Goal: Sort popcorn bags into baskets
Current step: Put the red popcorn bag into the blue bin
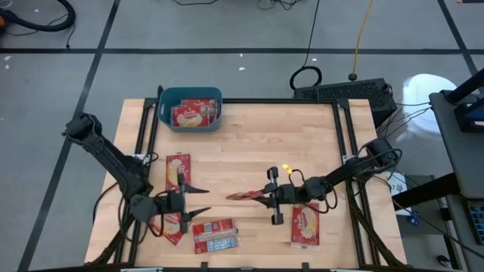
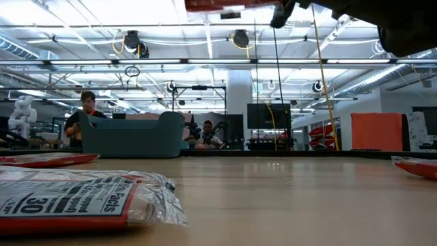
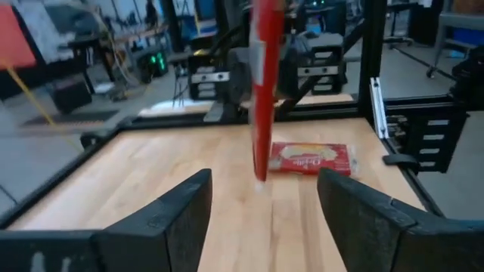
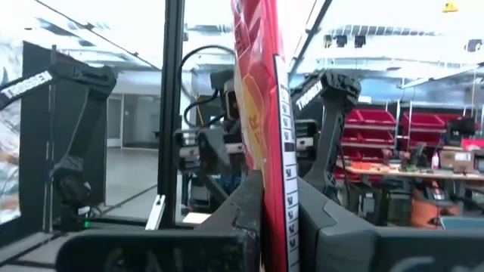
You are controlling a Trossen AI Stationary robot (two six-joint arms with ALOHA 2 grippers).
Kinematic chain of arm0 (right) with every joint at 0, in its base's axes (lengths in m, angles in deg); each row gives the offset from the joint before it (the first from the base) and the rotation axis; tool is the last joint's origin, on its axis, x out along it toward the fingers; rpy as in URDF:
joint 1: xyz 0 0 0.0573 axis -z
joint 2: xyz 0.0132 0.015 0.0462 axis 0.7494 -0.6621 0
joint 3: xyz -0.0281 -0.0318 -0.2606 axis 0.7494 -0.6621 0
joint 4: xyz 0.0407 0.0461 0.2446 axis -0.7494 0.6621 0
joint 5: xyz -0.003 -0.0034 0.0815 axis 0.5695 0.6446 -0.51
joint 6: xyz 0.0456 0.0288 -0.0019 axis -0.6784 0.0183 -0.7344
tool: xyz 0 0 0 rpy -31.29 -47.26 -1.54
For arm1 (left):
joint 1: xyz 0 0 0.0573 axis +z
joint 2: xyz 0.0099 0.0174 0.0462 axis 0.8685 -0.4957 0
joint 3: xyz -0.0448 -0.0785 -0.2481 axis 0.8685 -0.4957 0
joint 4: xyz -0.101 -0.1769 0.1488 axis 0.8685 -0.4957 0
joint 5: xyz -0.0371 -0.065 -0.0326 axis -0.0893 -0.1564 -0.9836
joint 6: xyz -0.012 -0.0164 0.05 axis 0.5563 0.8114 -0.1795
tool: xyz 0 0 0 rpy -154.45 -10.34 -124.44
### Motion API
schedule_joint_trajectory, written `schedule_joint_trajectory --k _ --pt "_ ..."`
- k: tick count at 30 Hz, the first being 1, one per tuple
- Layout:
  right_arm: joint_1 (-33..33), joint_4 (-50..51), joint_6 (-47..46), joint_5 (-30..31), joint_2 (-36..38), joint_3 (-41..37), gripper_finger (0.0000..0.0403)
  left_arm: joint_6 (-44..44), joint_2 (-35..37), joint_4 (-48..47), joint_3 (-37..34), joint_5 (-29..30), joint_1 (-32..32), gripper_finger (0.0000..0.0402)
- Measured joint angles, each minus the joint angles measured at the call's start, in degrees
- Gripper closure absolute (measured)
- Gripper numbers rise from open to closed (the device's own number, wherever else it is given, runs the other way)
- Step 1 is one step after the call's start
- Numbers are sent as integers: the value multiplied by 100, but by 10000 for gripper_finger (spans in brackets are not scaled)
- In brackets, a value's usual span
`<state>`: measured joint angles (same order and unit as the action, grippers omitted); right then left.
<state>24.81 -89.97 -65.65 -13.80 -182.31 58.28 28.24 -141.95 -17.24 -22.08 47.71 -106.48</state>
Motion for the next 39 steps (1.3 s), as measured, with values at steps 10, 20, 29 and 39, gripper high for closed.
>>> schedule_joint_trajectory --k 10,20,29,39 --pt "2 32 575 -14 -607 842 381 -925 -501 1445 0 -209 223 151" --pt "42 55 644 6 -905 1218 380 -1065 -811 2064 -2 -1019 562 151" --pt "46 253 748 23 -906 1312 380 -1077 -1106 2506 -2 -1190 834 151" --pt "50 322 759 41 -906 1312 380 -1303 -1106 2733 -2 -1191 826 204"
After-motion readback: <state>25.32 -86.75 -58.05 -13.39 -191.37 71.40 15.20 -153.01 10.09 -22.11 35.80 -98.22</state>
